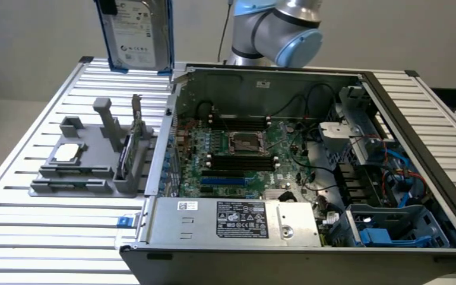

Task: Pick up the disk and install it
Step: 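Pick up the disk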

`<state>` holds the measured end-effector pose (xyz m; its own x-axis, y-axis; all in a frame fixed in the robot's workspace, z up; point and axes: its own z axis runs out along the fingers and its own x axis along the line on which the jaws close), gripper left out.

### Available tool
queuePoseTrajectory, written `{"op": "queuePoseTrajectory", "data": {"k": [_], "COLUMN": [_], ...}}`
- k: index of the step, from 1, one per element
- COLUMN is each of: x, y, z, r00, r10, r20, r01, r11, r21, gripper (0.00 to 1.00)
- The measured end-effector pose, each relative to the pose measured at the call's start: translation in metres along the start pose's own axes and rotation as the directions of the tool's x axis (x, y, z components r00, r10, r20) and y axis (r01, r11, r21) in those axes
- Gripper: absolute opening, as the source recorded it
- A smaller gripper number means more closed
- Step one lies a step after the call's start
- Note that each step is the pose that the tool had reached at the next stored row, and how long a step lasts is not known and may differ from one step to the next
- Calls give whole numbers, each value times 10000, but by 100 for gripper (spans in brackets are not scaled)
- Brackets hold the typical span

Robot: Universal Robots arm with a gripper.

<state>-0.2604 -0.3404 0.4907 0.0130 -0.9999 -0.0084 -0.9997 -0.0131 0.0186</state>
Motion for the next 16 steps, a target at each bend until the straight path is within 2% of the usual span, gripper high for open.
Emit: {"op": "queuePoseTrajectory", "data": {"k": [9, 13, 16], "x": [112, 149, 169], "y": [-384, -487, -555], "z": [-42, -45, -46], "r00": [10000, 10000, 10000], "r10": [1, -2, -2], "r20": [40, 38, 38], "r01": [-1, 2, 1], "r11": [10000, 10000, 9999], "r21": [5, 73, 160], "gripper": [33, 33, 33]}}
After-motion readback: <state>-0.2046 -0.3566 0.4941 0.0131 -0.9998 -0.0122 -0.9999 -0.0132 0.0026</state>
